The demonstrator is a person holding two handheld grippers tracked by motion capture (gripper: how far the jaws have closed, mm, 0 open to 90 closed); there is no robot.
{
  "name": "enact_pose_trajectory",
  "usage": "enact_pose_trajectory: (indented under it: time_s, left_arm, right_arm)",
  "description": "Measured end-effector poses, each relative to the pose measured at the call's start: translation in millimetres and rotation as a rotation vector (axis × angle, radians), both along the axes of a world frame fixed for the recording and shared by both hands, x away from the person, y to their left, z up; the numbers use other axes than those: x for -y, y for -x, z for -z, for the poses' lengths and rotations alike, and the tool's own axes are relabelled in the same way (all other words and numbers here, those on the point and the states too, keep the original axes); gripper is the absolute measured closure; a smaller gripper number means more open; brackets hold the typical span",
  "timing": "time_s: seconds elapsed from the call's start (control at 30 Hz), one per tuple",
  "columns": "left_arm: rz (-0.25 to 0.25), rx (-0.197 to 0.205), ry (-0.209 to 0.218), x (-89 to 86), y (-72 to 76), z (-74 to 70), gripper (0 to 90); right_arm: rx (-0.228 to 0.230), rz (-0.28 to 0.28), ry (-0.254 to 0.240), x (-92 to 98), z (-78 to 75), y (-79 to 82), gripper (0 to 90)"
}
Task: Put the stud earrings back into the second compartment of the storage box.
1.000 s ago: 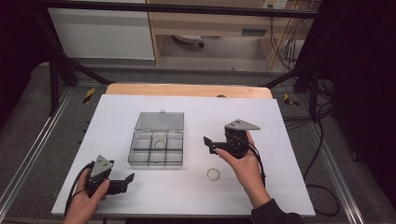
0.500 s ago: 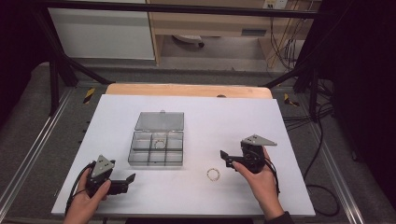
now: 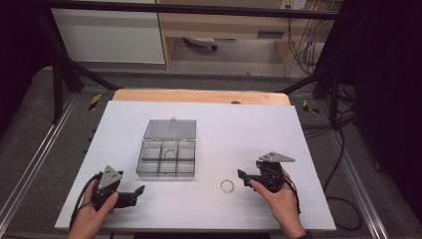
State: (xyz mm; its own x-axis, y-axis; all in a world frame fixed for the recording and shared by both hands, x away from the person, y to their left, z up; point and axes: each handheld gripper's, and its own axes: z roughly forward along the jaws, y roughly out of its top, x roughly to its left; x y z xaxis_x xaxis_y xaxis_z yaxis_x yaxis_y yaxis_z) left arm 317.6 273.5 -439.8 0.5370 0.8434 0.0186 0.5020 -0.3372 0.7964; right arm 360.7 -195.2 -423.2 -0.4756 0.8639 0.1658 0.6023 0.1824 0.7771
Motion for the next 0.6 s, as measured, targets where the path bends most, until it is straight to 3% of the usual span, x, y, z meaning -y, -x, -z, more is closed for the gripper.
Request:
enact_pose_trajectory:
  time_s: [0.3,0.6]
  left_arm:
    - [0.007,-0.005,-0.007,0.6,0.1,0.0,7.2]
    - [0.015,-0.007,-0.013,1.3,-0.1,0.7,7.2]
  right_arm:
    - [-0.051,-0.059,0.026,-12.4,12.3,5.4,40.0]
    - [-0.061,-0.129,0.046,-26.7,18.1,8.7,55.8]
